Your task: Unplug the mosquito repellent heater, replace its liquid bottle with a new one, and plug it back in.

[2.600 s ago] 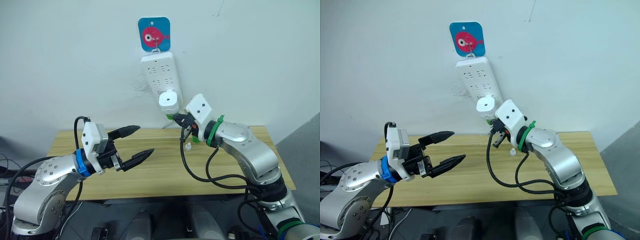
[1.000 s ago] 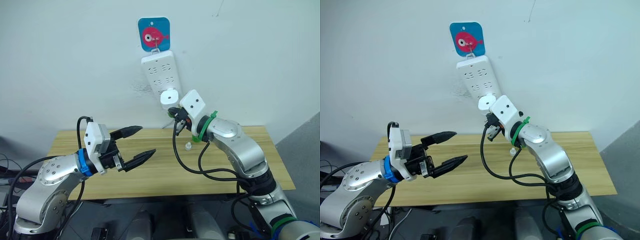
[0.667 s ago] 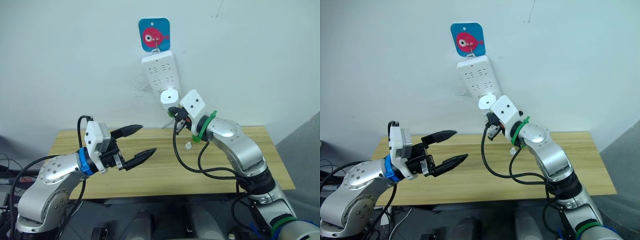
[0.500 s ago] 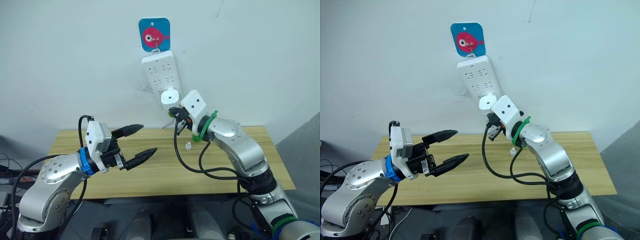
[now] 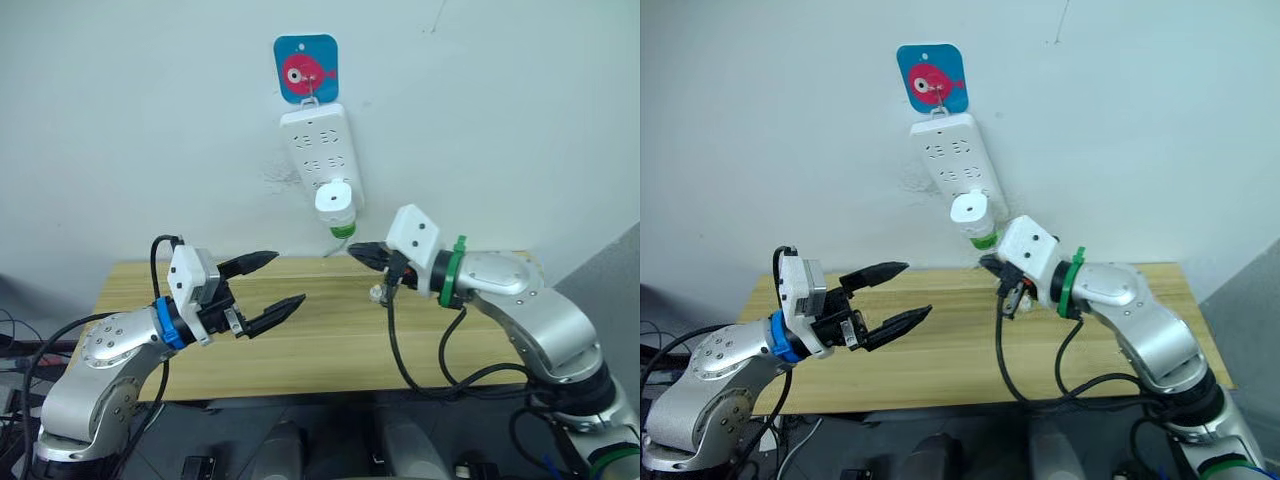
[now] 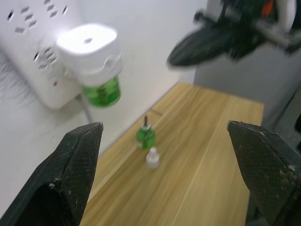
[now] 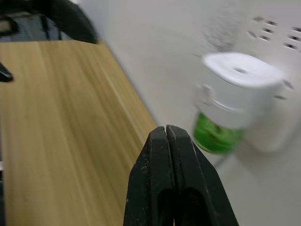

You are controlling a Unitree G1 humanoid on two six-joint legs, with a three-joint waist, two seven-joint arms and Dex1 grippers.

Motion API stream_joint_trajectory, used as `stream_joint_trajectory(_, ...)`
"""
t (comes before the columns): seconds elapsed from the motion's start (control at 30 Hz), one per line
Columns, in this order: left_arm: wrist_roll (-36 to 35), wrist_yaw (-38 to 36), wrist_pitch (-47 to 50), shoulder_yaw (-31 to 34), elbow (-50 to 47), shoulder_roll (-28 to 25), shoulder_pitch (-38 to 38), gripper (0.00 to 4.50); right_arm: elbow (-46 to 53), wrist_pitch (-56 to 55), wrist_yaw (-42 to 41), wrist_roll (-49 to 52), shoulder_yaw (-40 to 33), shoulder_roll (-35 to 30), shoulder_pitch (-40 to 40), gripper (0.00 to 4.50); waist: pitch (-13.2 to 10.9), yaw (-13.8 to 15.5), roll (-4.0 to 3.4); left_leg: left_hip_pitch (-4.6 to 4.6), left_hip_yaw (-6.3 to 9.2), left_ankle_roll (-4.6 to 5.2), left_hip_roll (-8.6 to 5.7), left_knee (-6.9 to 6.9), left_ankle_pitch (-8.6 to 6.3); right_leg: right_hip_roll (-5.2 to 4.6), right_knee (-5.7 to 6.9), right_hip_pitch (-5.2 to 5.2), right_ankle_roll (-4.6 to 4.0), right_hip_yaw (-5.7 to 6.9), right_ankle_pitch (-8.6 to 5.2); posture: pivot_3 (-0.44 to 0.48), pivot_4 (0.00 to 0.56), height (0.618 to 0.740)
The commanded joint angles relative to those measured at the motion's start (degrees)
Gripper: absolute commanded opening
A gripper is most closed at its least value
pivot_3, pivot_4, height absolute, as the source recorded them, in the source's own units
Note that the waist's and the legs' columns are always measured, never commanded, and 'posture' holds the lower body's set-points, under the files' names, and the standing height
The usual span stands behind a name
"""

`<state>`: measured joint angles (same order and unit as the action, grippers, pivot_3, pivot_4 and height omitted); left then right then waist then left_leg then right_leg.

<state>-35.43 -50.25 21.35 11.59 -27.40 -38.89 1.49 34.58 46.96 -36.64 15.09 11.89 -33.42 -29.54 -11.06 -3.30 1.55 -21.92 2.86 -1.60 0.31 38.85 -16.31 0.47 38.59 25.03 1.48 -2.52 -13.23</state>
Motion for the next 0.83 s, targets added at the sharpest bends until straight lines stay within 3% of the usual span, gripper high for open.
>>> stream_joint_trajectory(0.03,0.04,-2.36,-2.23,2.75,0.86,-1.81,-0.19,4.5,3.69,-0.05,-2.2,2.61,-5.88,-3.25,0.94,0.94,0.01,0.01,0.01,0.0,-0.01,0.0,0.0,0.0,0.0,0.01,-0.01,0.0,0.0,0.0,0.0,-0.067,0.11,0.74)
stream_joint_trajectory(0.33,2.05,-6.56,-0.37,5.07,4.37,-11.01,-1.18,4.5,3.14,-4.11,-13.16,7.9,-15.67,-16.81,4.04,4.34,0.37,0.28,0.04,-0.01,-0.04,0.0,0.03,0.0,0.0,0.03,-0.01,0.0,-0.01,0.0,0.01,-0.018,0.075,0.74)
stream_joint_trajectory(0.5,5.24,-4.55,1.84,6.46,3.94,-14.76,-0.28,4.5,2.88,-5.58,-17.83,11.38,-21.03,-21.19,7.81,4.45,1.25,0.46,0.11,0.0,-0.06,0.01,0.05,-0.02,-0.01,0.04,-0.03,-0.01,-0.02,0.0,0.01,0.006,0.061,0.74)
stream_joint_trajectory(0.63,6.41,-7.06,1.04,8.5,6.53,-17.23,0.64,4.5,3.06,-5.99,-21.75,13.15,-25.22,-25.82,12.7,4.45,1.73,1.02,0.16,0.02,-0.06,0.0,0.06,-0.02,-0.01,0.04,-0.02,-0.02,-0.03,0.01,0.02,0.016,0.055,0.74)
stream_joint_trajectory(0.83,6.91,-9.96,-1.18,10.35,11.32,-16.7,2.69,4.5,0.86,-10.16,-24.36,10.68,-29.11,-29.71,20.83,4.45,2.59,1.51,0.13,0.09,-0.13,0.01,0.11,-0.02,-0.01,0.13,-0.06,-0.09,0.0,-0.01,-0.02,0.017,0.053,0.74)
